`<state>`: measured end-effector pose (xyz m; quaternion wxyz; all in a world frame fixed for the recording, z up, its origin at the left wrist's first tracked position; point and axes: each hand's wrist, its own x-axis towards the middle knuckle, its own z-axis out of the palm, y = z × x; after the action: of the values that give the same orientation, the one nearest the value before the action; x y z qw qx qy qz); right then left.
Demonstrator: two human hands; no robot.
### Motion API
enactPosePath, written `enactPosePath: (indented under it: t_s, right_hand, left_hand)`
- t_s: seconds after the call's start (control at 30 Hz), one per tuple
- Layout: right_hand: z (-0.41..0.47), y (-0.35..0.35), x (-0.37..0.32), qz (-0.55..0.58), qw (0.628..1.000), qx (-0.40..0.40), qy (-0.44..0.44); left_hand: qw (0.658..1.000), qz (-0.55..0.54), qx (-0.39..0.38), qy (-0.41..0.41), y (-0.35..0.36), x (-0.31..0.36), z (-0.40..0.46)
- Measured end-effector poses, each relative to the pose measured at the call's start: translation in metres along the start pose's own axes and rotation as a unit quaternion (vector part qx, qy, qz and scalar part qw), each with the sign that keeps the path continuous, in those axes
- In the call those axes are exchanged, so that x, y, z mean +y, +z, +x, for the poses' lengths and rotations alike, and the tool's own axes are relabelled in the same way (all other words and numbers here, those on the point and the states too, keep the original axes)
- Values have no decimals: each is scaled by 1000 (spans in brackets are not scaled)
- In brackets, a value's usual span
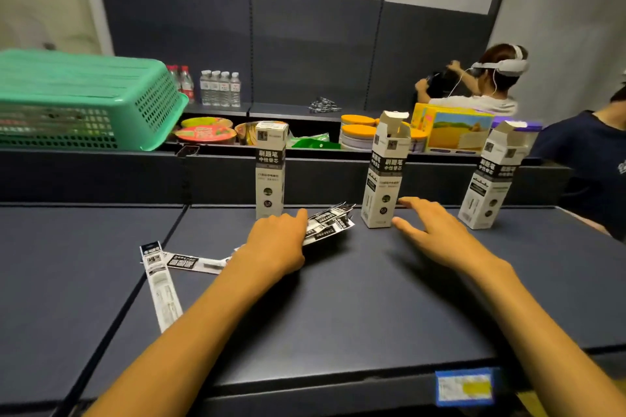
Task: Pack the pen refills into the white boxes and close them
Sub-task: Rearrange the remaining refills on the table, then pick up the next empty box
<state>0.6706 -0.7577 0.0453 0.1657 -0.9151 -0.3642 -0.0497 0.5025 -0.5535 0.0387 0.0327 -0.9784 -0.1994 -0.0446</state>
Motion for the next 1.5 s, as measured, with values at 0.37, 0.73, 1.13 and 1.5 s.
enactPosePath:
  t_s: [0.37, 0.73, 1.13, 1.5]
  right_hand:
    - [37, -9, 56, 22, 995, -16, -101]
    - [35, -16, 80, 47, 988, -8, -145]
    - [50, -25, 56, 51, 991, 12, -126]
    - [51, -16, 68, 59, 993, 22, -103]
  left_hand:
    - [988, -34, -56, -139, 3, 48, 15]
    - [972, -79, -81, -205, 4, 76, 12]
    - [966, -223, 98, -81, -12, 70, 47]
    - [902, -410, 130, -28, -2, 94, 124]
